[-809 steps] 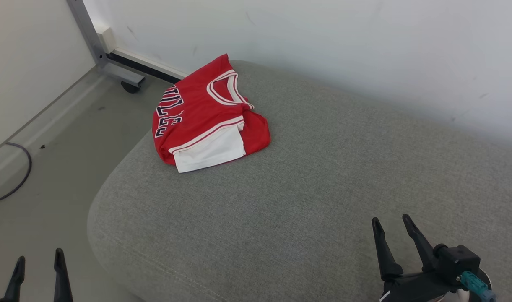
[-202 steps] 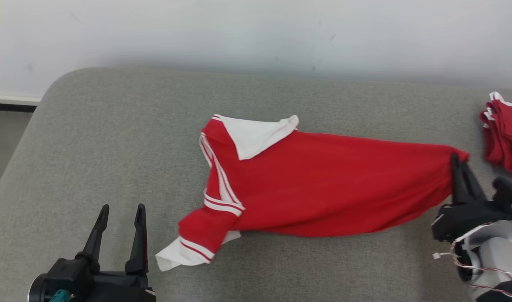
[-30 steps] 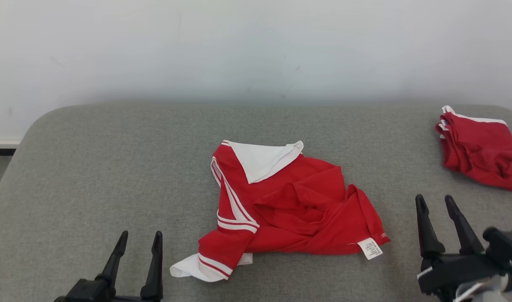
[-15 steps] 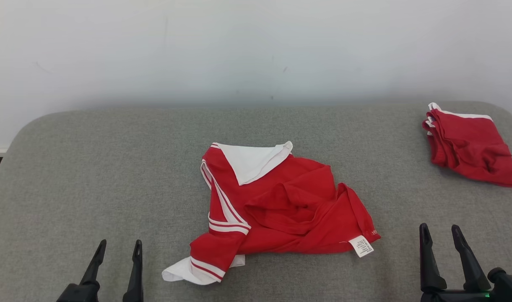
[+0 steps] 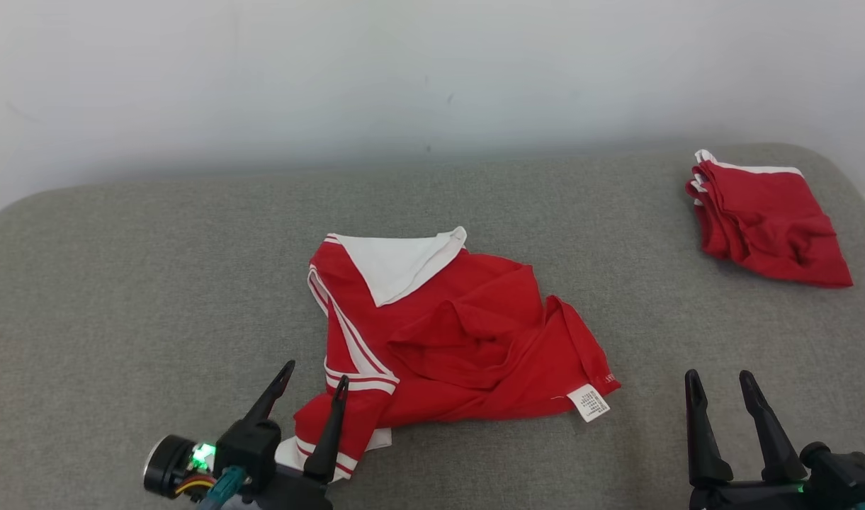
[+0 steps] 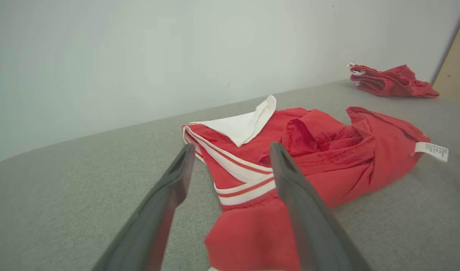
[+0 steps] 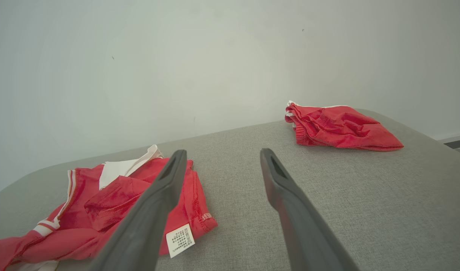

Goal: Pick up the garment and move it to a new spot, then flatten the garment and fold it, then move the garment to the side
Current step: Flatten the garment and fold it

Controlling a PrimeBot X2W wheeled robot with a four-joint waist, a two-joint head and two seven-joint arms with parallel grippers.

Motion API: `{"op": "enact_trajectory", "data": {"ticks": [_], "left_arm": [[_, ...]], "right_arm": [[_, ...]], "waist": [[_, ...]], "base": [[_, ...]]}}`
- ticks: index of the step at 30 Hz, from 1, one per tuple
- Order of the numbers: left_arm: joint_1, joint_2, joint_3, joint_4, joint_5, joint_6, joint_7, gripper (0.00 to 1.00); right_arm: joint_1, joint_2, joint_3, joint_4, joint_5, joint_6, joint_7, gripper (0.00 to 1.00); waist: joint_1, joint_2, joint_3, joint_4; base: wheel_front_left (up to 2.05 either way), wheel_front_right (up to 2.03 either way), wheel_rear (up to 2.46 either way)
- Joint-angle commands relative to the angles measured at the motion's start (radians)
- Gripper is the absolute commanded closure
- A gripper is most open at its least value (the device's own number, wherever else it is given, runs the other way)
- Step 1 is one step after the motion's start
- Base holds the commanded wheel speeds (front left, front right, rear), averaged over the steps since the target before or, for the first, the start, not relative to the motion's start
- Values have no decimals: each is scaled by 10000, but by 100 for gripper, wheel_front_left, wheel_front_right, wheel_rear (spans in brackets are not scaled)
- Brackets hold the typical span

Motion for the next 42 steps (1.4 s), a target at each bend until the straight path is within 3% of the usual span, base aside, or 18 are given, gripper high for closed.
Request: {"op": "enact_trajectory", "data": {"ticks": [1, 10, 20, 21, 22, 24, 32, 42], "left_arm": [[-472, 48, -216, 299, 36, -5, 39, 0], [-1781, 322, -1516, 2176, 42, -4, 946, 0], [-2323, 338, -1987, 3443, 338, 115, 1767, 0], [-2314, 305, -2041, 3529, 329, 102, 1836, 10], [-2301, 274, -2093, 3592, 278, 90, 1890, 27], [-2310, 282, -2138, 3713, 209, 71, 1874, 100], [-2466, 194, -1641, 3400, -620, 61, 1106, 100], [-1681, 1232, -218, 2113, -2366, 30, 487, 100]], "right_arm": [[-112, 48, 30, 4, -66, -27, 14, 0], [-316, 110, -38, 386, -55, -27, -263, 0], [-380, 132, -14, 673, 68, -27, -442, 0], [-386, 132, -13, 686, 82, -27, -451, 0], [-384, 131, -16, 698, 98, -27, -454, 0], [-387, 132, -6, 725, 125, -27, -468, 0], [-261, 131, -145, 692, 84, -27, -474, 0], [-94, 127, -245, 582, -18, -27, -286, 0]], "waist": [[0, 0, 282, -301], [0, 0, 667, -873], [0, 0, 633, -992], [0, 0, 617, -981], [0, 0, 603, -967], [0, 0, 573, -938], [0, 0, 432, -648], [0, 0, 310, -243]], "base": [[0, 0, 0], [0, 0, 0], [0, 0, 0], [0, 0, 0], [0, 0, 0], [0, 0, 0], [0, 0, 0], [0, 0, 0]]}}
